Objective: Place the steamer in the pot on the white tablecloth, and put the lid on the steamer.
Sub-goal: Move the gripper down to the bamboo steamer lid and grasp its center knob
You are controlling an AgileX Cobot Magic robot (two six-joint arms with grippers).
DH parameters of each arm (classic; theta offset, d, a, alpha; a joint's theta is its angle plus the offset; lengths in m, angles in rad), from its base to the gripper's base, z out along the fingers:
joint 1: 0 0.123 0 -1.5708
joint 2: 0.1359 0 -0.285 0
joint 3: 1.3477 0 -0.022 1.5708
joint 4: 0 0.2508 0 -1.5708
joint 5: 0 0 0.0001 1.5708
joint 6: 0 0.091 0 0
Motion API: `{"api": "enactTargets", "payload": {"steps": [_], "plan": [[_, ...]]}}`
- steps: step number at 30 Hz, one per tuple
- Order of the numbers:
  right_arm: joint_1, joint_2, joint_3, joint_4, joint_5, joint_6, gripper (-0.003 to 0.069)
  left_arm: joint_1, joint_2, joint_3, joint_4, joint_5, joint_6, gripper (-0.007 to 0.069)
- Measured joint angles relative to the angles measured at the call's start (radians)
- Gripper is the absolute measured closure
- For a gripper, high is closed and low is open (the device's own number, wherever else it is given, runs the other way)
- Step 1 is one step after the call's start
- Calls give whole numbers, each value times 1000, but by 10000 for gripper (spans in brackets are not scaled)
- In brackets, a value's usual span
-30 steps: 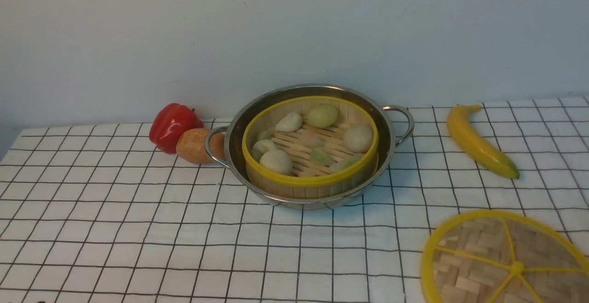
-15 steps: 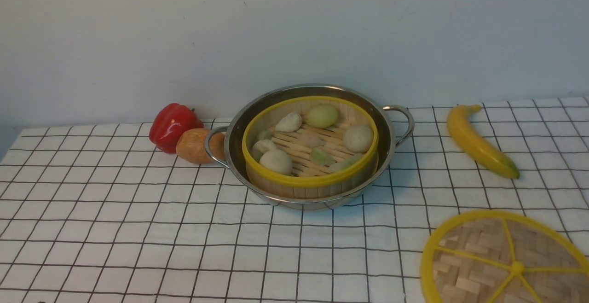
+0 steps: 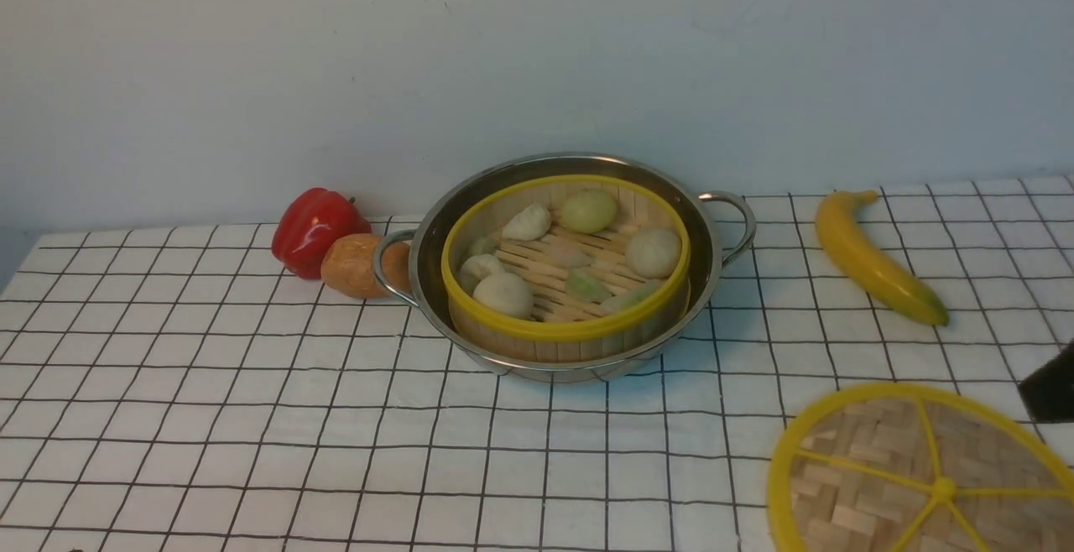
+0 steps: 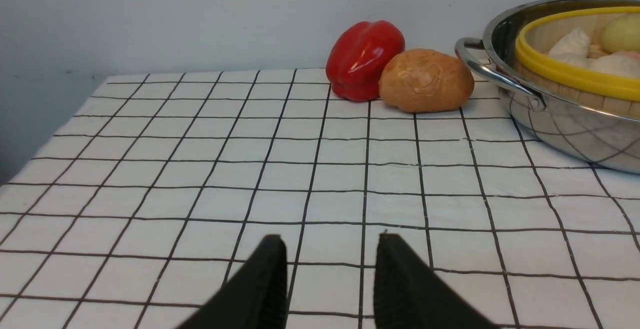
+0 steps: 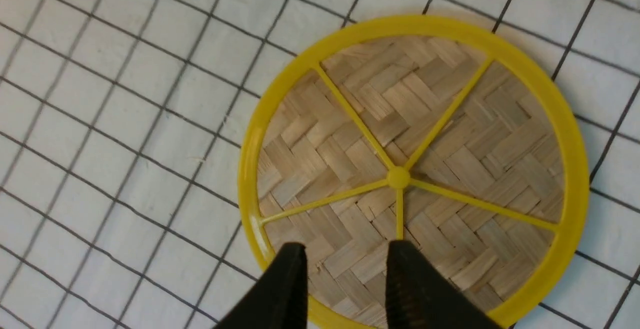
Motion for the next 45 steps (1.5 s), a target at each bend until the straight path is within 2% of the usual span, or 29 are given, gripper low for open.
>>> {"api": "enactTargets", "payload": {"steps": [4,9,16,23,29,34,39,45], "plan": [[60,107,-2,-50,-15,7,416,0,0,0,0,0,0,382],[155,253,-3,-145,-100,105,416,0,0,0,0,0,0,382],[166,378,-5,-232,-171,181,416,0,0,0,0,0,0,382],[166,456,-5,-248,-185,199,416,0,0,0,0,0,0,382],[166,470,-5,-245,-173,212,522,0,0,0,0,0,0,382],[166,470,-12,-249,-162,215,522,0,0,0,0,0,0,382],[178,470,-117,-256,-83,215,522,0,0,0,0,0,0,382],[216,470,-386,-256,-4,198,522,0,0,0,0,0,0,382]]}}
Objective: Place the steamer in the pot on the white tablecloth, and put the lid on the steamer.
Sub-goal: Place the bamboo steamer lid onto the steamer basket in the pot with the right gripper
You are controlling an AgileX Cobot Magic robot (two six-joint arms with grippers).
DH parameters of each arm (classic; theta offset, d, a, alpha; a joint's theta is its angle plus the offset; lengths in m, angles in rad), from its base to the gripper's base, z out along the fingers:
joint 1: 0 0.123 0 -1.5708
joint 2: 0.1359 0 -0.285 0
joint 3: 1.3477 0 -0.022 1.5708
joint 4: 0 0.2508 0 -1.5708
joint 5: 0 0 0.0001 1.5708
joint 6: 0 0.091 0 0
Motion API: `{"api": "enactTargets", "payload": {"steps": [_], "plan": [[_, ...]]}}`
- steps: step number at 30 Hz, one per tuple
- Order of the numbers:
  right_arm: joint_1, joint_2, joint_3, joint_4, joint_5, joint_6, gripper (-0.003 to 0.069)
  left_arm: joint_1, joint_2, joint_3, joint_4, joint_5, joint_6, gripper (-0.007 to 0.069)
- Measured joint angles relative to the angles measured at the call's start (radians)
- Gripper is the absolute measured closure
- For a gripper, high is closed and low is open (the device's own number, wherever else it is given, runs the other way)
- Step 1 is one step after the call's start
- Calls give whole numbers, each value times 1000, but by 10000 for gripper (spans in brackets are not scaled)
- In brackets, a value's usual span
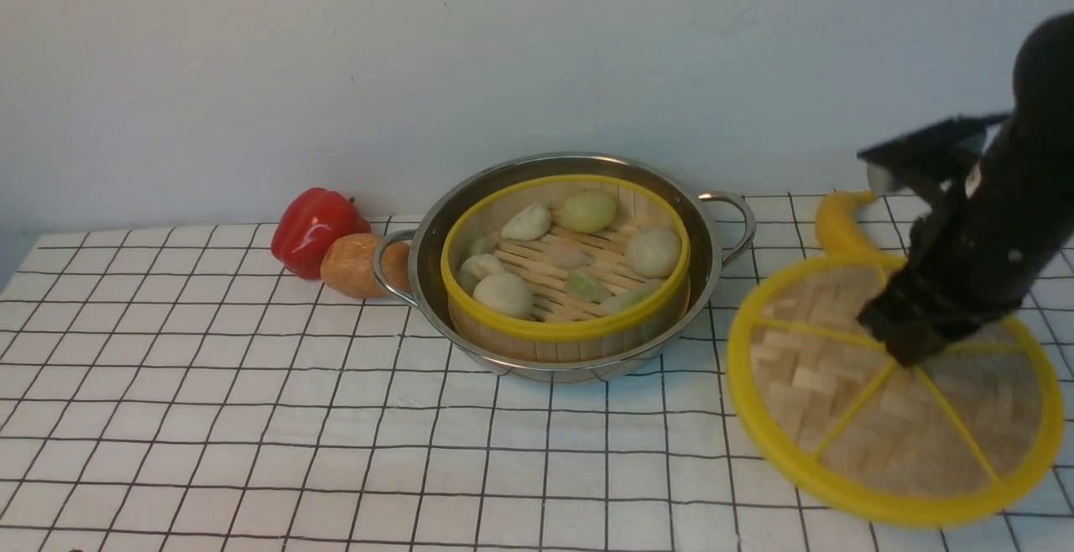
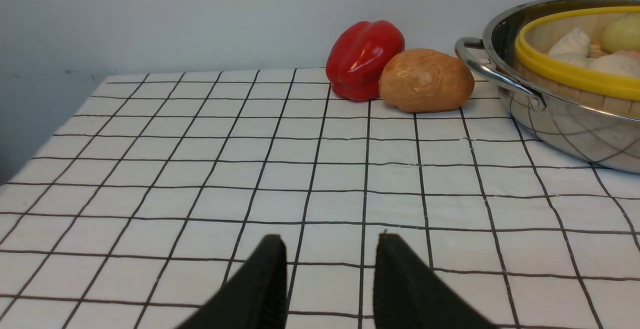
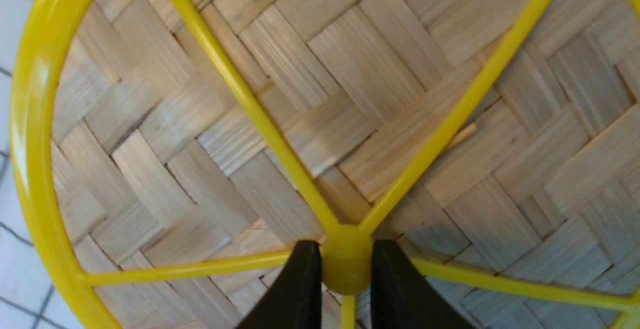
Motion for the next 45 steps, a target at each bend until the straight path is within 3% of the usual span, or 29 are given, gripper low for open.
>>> {"api": "enactTargets", "payload": {"steps": [11,20,26,45], "plan": [[60,6,-326,37,14,-99,522,0,0,0,0,0,0,382],[210,190,-545,55,20,-288,522,0,0,0,0,0,0,382],[240,326,-708,56,22,-368,522,0,0,0,0,0,0,382],[240,488,-798,114,13,-614,522,0,0,0,0,0,0,382]]}}
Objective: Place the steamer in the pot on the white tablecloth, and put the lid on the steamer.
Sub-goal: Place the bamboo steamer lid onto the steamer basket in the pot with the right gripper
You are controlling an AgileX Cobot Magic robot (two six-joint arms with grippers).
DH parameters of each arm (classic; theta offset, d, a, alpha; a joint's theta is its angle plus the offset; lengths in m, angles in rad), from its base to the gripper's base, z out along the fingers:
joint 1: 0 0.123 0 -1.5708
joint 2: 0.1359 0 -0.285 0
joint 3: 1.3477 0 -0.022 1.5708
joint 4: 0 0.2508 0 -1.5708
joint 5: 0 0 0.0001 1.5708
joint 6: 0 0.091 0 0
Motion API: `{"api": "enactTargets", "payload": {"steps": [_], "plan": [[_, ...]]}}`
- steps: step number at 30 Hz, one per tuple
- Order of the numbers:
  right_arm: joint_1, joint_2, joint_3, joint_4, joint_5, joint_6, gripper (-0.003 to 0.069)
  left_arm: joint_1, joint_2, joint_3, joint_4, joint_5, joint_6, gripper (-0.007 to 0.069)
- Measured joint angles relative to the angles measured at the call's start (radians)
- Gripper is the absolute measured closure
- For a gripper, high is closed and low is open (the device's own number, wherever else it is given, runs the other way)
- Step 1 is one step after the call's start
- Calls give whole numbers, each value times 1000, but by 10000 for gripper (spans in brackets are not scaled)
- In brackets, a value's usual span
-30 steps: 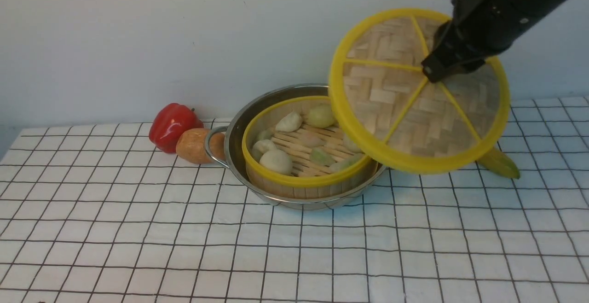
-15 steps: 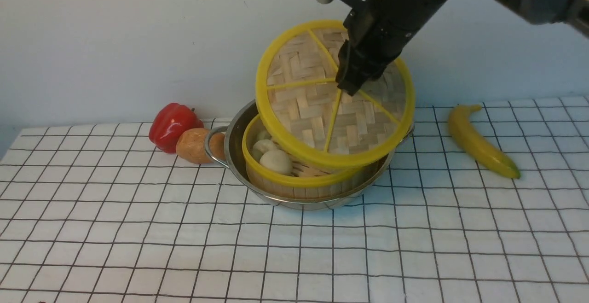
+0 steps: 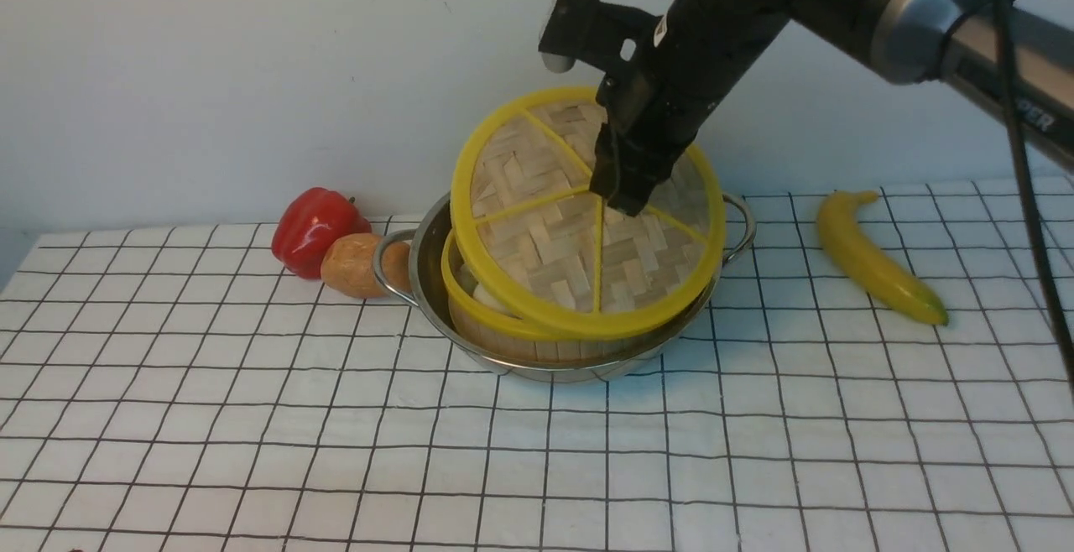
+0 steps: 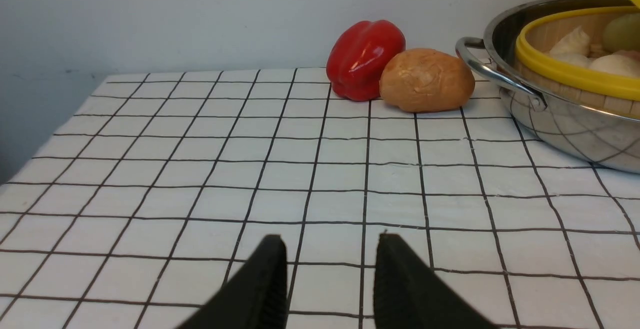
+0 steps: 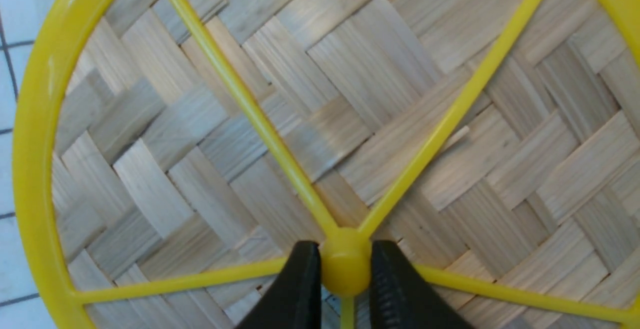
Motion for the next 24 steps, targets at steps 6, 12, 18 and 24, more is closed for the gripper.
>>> {"api": "enactTargets", "payload": {"steps": [6,12,18,24], "plan": [[0,24,0,18,-59,-66,522,0,0,0,0,0,0,382],[0,25,0,36,-103,-118,522,0,0,0,0,0,0,382],[0,25,0,36,-139,-125,522,0,0,0,0,0,0,382],[0,52,-1,56,-144,-126,522,0,0,0,0,0,0,382]]}}
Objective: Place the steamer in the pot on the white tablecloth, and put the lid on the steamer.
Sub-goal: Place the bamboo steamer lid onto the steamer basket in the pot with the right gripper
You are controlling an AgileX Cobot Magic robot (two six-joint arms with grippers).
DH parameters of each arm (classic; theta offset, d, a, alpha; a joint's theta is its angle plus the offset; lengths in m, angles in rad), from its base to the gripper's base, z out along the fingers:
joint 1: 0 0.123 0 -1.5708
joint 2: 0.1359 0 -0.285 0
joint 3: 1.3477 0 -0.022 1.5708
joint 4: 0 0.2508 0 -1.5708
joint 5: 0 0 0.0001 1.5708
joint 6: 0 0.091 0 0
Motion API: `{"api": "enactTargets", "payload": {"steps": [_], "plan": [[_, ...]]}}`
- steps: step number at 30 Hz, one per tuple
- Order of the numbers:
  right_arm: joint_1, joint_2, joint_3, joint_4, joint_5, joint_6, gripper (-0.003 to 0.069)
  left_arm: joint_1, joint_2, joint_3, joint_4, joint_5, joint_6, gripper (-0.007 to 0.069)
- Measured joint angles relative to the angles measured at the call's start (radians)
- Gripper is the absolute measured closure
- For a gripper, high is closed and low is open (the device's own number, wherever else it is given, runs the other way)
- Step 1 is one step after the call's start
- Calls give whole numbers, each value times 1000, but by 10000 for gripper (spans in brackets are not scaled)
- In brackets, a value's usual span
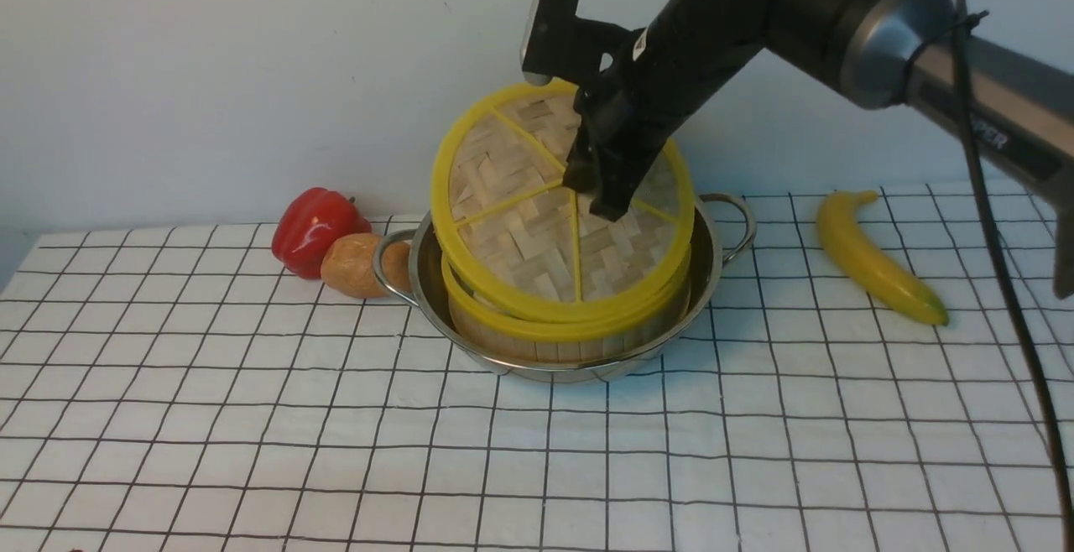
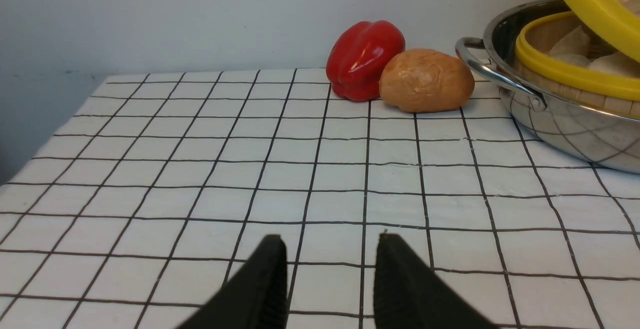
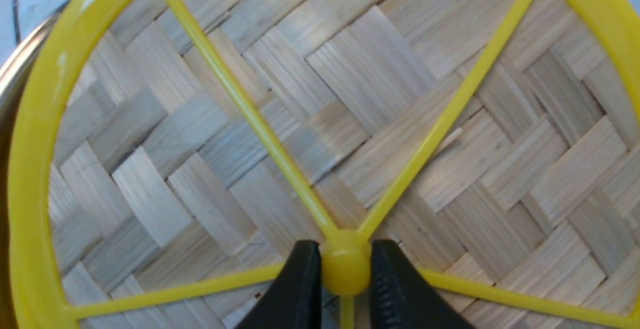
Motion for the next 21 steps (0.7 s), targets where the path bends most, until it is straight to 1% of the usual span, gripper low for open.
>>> {"api": "enactTargets", "payload": {"steps": [5,10,11,14,21], "plan": [[0,3,-22,-14,15,-5,522,0,0,0,0,0,0,382],[0,6,-132,-33,89,-3,522,0,0,0,0,0,0,382],[0,6,-171,-24,123,3,522,0,0,0,0,0,0,382],[0,6,-202,-19,136,31,522,0,0,0,0,0,0,382],[0,6,-207,-20,152,79,522,0,0,0,0,0,0,382]]}}
